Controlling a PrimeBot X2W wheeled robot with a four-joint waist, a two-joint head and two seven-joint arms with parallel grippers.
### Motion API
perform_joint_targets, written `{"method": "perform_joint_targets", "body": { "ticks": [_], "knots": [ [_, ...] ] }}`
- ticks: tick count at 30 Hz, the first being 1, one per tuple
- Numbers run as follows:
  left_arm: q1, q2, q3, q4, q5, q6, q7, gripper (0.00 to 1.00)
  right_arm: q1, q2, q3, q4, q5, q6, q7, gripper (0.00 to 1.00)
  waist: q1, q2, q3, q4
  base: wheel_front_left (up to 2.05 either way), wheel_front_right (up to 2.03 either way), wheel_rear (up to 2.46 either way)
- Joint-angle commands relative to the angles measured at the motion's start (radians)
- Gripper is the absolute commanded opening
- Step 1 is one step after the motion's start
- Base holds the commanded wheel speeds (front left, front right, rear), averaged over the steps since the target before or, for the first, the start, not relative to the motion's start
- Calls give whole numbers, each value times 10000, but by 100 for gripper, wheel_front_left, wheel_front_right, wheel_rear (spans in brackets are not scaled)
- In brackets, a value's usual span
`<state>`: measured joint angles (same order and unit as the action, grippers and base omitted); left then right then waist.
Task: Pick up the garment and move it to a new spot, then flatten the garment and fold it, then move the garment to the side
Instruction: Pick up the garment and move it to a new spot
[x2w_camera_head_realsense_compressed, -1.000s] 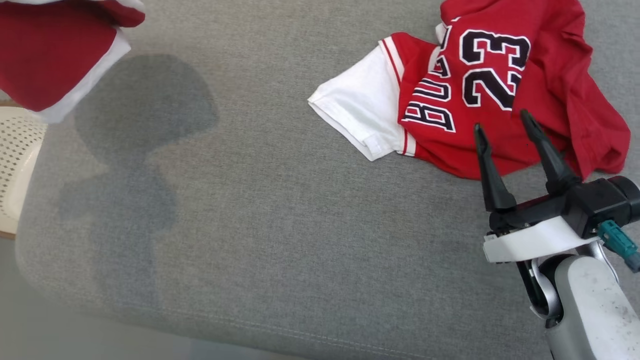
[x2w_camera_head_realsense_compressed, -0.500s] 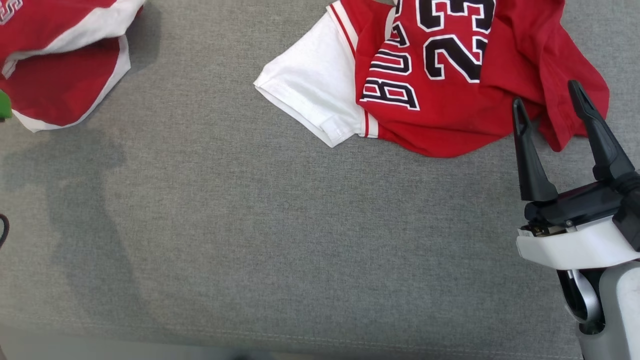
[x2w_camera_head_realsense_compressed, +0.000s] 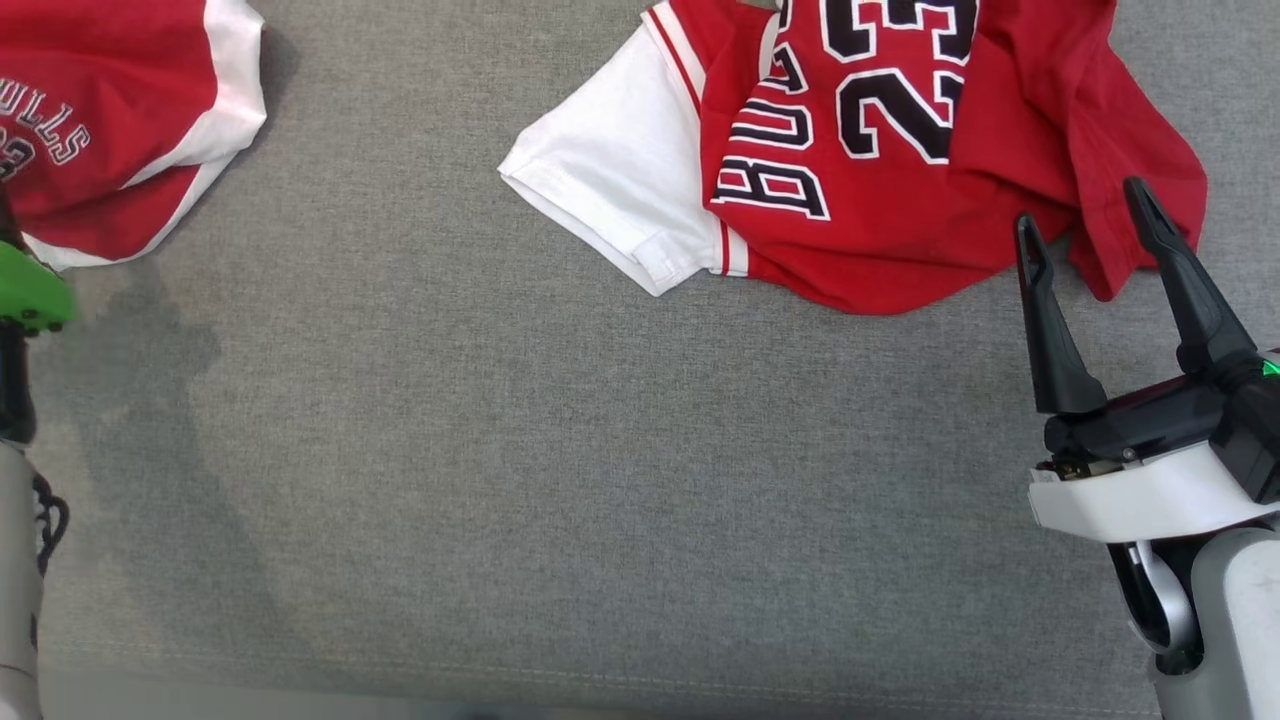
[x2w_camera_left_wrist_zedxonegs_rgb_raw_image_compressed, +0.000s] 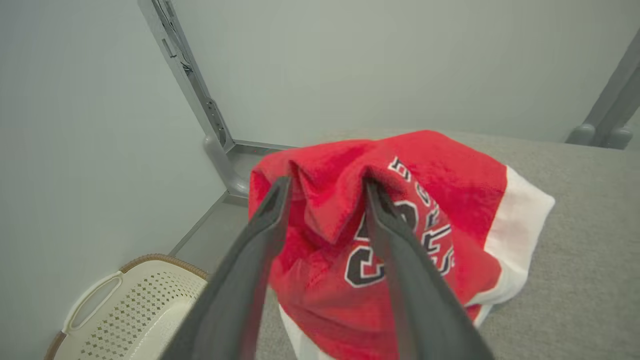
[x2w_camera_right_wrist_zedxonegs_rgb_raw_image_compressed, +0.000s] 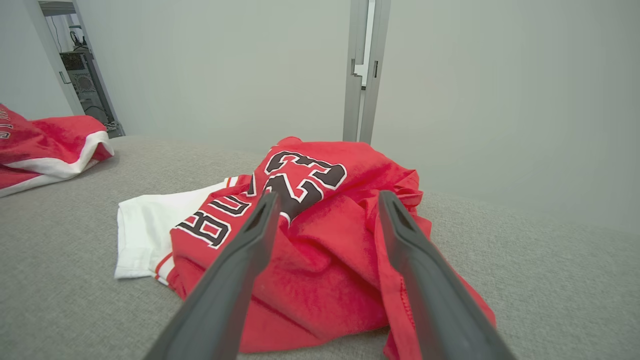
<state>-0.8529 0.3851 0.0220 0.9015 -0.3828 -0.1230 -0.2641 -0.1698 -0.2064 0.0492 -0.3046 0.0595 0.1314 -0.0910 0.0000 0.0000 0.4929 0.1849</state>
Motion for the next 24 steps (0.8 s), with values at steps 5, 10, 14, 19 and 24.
{"method": "perform_joint_targets", "body": {
  "ticks": [5,10,14,19,24],
  "knots": [
    [-185,266,499,-1346,643,40,0,100,-56,158,-22,623,187,-14,-392,100,0,0,-445,-153,0,0,0],
    [-263,203,571,-2387,1032,-45,0,100,-166,417,-41,1347,218,-14,-849,100,0,0,-869,-519,0,0,0],
    [-352,141,235,-3098,1215,-73,0,100,-265,647,-60,1890,283,-14,-1174,100,0,0,-1134,-941,0,0,0],
    [17,-56,-465,-3699,1064,-91,0,100,-390,877,-73,2542,330,-14,-1476,100,0,0,-1507,-1500,0,0,0],
    [662,-290,-1129,-3973,931,-84,0,100,-392,1098,-5,3163,391,-14,-1662,100,0,0,-2048,-2023,0,0,0]
  ]
}}
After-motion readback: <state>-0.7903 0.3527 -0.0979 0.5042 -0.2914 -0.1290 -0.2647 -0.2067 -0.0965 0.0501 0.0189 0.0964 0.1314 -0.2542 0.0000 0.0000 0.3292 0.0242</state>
